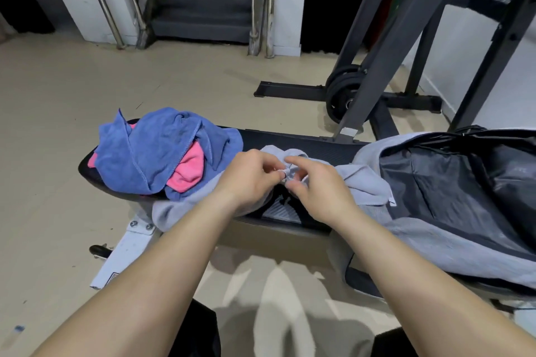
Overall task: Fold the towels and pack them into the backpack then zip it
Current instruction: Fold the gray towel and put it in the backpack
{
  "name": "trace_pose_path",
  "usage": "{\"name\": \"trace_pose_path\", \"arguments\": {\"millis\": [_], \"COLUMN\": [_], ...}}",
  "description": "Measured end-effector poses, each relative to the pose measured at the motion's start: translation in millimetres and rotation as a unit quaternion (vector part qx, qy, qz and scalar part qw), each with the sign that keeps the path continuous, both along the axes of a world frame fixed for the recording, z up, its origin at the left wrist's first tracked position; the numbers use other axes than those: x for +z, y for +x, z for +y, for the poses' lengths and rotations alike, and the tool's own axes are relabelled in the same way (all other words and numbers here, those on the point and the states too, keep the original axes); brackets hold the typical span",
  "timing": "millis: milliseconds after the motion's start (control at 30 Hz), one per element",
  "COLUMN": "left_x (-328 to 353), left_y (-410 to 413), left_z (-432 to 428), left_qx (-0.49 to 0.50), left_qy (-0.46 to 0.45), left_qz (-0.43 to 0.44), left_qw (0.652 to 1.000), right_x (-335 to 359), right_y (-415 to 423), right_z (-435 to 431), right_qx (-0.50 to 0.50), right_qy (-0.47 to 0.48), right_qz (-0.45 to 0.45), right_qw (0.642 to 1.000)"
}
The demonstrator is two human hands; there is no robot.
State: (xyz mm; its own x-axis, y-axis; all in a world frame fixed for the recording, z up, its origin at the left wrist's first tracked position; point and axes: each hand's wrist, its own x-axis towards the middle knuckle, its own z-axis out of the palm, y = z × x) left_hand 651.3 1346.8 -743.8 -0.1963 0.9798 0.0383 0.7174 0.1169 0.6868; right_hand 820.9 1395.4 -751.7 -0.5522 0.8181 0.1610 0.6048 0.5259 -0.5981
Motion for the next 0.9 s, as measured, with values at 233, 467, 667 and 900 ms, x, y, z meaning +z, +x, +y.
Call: {"name": "trace_pose_path", "arguments": {"millis": [233,467,667,900], "left_x": [-2,-9,-12,-21], "left_y": [-10,-31,-23,-18], "left_z": [5,12,14,16], "left_qx": [0.035,0.113,0.099,-0.013], "left_qy": [0.018,-0.031,0.036,0.001], "left_qz": [-0.005,0.108,0.005,0.195], "left_qw": [0.999,0.987,0.994,0.981], "right_x": [3,4,-1,-2], "right_y": [-21,-44,-43,-42], "right_z": [27,54,78,73], "right_qx": [-0.006,-0.016,-0.074,-0.016], "right_qy": [-0.010,0.071,0.019,-0.048], "right_qz": [0.014,-0.056,0.027,0.064], "right_qw": [1.000,0.996,0.997,0.997]}}
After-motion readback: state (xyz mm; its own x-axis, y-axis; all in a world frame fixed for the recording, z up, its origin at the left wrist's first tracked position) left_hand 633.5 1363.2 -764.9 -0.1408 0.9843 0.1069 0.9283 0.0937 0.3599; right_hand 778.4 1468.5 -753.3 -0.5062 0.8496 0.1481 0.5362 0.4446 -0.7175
